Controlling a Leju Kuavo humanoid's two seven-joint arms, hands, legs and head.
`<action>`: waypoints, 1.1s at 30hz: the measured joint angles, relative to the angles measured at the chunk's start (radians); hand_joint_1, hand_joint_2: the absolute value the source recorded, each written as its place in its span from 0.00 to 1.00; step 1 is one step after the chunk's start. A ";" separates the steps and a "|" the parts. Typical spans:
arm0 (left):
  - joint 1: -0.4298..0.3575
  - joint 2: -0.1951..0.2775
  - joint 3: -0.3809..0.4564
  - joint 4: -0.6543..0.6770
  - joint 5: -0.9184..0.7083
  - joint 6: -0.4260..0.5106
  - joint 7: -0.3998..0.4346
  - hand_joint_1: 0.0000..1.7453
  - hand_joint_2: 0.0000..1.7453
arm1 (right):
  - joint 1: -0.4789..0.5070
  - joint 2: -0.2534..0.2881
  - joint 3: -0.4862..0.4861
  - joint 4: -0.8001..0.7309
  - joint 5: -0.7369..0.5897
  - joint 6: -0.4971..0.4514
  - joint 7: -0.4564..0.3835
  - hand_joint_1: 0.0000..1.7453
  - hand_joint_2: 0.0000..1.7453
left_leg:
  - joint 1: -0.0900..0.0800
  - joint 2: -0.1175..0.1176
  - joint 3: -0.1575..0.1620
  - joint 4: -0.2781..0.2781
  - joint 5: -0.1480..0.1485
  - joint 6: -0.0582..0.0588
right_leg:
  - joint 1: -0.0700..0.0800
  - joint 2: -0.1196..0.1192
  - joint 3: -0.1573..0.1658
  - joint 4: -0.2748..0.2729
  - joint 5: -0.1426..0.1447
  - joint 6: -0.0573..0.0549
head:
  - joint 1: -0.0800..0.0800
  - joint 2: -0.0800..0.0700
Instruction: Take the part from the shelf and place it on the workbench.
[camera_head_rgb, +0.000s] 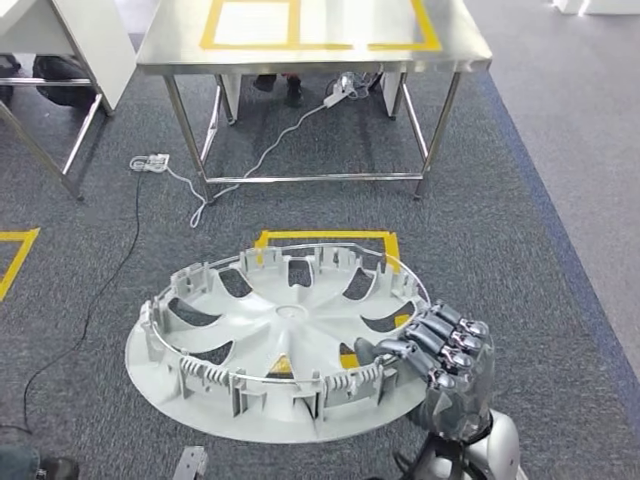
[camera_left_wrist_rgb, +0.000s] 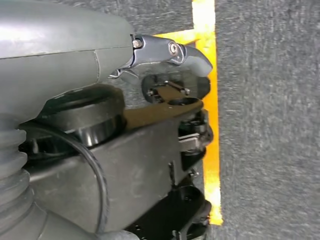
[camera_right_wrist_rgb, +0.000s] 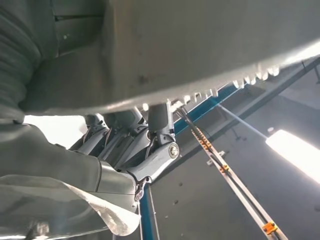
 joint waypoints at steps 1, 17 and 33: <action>-0.001 0.000 0.000 0.000 -0.001 0.000 0.000 0.00 1.00 | -0.001 0.000 -0.002 0.000 -0.003 0.000 0.002 1.00 1.00 | -0.001 0.000 0.004 0.000 -0.005 0.006 | 0.000 -0.001 -0.041 0.072 -0.026 0.001 | 0.003 0.000; -0.008 -0.001 0.000 0.000 -0.023 0.000 0.005 0.00 1.00 | -0.026 0.000 -0.062 0.008 -0.021 0.000 0.028 1.00 1.00 | -0.004 -0.001 -0.053 0.223 -0.146 -0.047 | 0.002 -0.004 0.024 -0.091 0.074 -0.053 | -0.004 0.000; -0.004 -0.001 0.000 0.000 -0.034 -0.001 0.015 0.00 1.00 | -0.058 -0.005 -0.124 0.033 -0.052 0.000 0.051 1.00 1.00 | -0.011 -0.006 0.018 0.000 -0.018 0.017 | 0.003 0.000 -0.067 0.153 -0.057 0.003 | 0.007 0.000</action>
